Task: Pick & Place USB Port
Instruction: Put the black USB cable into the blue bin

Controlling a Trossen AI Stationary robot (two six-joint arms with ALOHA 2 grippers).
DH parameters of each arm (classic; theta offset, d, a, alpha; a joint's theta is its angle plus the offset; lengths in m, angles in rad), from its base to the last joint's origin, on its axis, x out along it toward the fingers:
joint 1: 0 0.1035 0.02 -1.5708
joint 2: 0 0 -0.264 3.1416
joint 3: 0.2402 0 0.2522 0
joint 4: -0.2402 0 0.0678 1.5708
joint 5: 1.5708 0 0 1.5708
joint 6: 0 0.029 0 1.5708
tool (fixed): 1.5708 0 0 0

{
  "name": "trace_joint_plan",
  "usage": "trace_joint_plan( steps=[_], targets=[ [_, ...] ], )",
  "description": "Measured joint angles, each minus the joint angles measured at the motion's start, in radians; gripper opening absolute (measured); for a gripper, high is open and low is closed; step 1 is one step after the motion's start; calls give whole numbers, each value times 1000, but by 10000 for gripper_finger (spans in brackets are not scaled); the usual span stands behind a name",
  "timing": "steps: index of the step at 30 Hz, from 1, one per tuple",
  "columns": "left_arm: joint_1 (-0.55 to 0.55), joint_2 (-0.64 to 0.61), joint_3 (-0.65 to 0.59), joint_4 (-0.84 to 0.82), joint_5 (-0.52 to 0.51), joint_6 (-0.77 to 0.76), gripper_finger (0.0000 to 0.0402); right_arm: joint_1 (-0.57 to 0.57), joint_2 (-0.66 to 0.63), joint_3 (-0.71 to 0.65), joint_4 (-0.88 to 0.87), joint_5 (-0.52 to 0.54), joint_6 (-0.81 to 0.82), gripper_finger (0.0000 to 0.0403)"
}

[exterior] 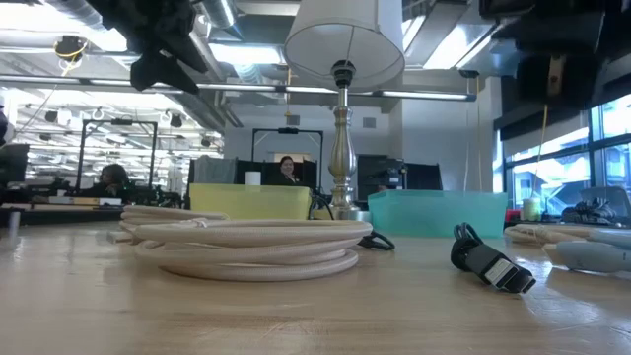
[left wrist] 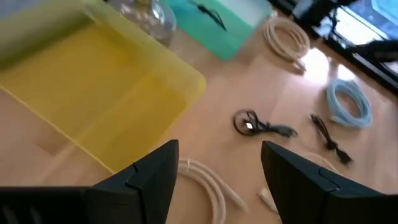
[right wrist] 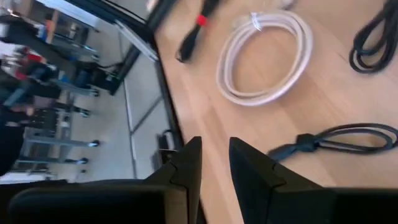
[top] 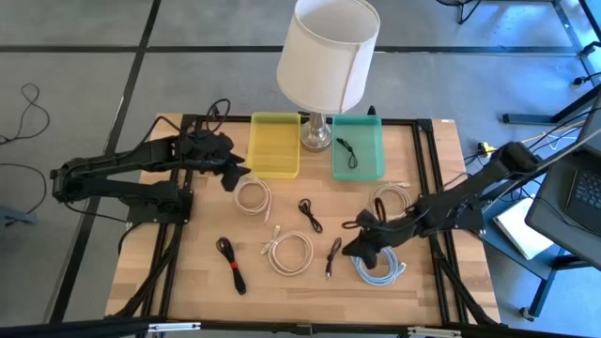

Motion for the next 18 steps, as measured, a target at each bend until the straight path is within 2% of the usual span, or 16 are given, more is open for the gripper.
trace_joint_plan(
  steps=[3,7,13,18],
  targets=[
    [0,0,0,30,-11,0,223,-29,59,0,48,-1,-12,86],
    [0,0,0,73,-13,12,223,-113,125,7,72,-45,-144,86],
    [0,0,0,95,-12,14,223,-225,224,115,18,-80,-376,86],
    [0,0,0,95,-13,15,223,-310,322,243,-132,-98,-532,88]
  ],
)
